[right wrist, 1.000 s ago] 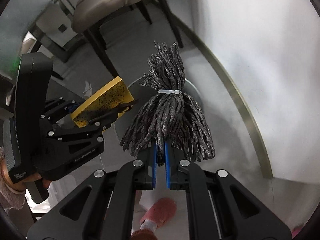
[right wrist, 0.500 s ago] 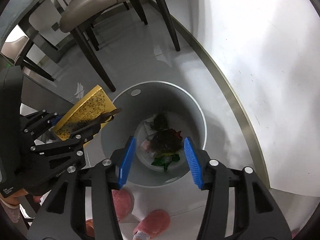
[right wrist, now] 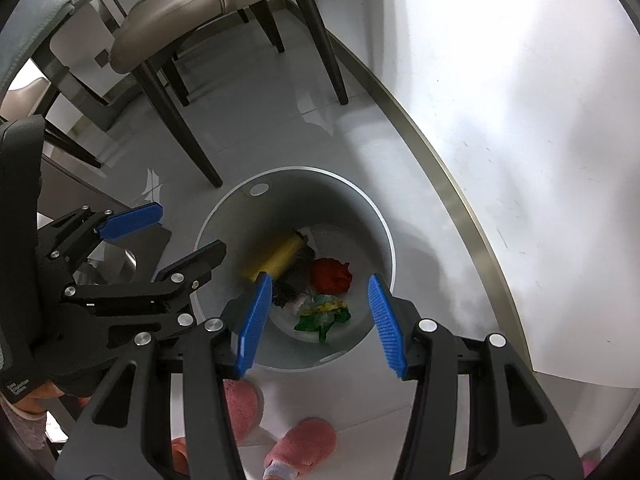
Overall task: Collect trash
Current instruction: 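Open the right tool to drop the tassel while the left tool releases the gold box into the bin, then move both open tools back over the table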
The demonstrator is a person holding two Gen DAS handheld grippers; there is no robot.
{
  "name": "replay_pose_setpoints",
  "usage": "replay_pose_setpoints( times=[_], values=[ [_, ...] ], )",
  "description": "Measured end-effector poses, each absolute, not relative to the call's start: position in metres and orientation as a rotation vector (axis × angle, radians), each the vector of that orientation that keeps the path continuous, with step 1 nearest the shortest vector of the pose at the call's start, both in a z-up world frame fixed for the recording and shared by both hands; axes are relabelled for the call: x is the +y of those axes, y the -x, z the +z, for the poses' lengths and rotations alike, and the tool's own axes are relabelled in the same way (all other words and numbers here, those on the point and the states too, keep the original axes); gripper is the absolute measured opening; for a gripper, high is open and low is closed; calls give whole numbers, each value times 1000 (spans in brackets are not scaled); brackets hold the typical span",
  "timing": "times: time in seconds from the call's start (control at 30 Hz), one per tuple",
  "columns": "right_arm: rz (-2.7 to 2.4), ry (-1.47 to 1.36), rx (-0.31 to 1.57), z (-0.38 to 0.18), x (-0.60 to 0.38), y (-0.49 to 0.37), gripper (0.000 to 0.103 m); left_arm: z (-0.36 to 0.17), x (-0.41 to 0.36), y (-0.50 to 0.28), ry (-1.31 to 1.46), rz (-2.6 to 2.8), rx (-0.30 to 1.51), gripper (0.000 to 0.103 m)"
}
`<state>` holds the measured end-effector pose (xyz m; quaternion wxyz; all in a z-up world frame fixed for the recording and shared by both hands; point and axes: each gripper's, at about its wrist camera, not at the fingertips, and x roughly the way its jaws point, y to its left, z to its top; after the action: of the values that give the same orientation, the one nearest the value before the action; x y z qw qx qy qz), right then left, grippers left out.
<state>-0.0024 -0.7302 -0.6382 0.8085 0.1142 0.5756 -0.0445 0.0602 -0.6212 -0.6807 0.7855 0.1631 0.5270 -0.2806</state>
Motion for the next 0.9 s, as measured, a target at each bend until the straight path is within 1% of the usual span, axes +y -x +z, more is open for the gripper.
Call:
replay_pose_setpoints(
  times=[0.13, 0.27, 0.5, 0.67, 0.9],
  values=[
    [-98, -240, 1231, -630, -730, 2, 49, -674, -617, -55, -375, -595, 1142, 74],
    [-97, -234, 1225, -614, -725, 3, 49, -654, -607, -47, -376, -560, 1147, 74],
    [-81, -228, 1219, -564, -713, 12, 49, -589, -583, -30, -365, -496, 1143, 74],
    [-70, -205, 1231, -504, -709, 28, 49, -525, -576, -14, -356, -475, 1151, 74],
    [-104, -160, 1179, -394, -715, 61, 49, -418, -577, 16, -339, -499, 1130, 74]
  ],
)
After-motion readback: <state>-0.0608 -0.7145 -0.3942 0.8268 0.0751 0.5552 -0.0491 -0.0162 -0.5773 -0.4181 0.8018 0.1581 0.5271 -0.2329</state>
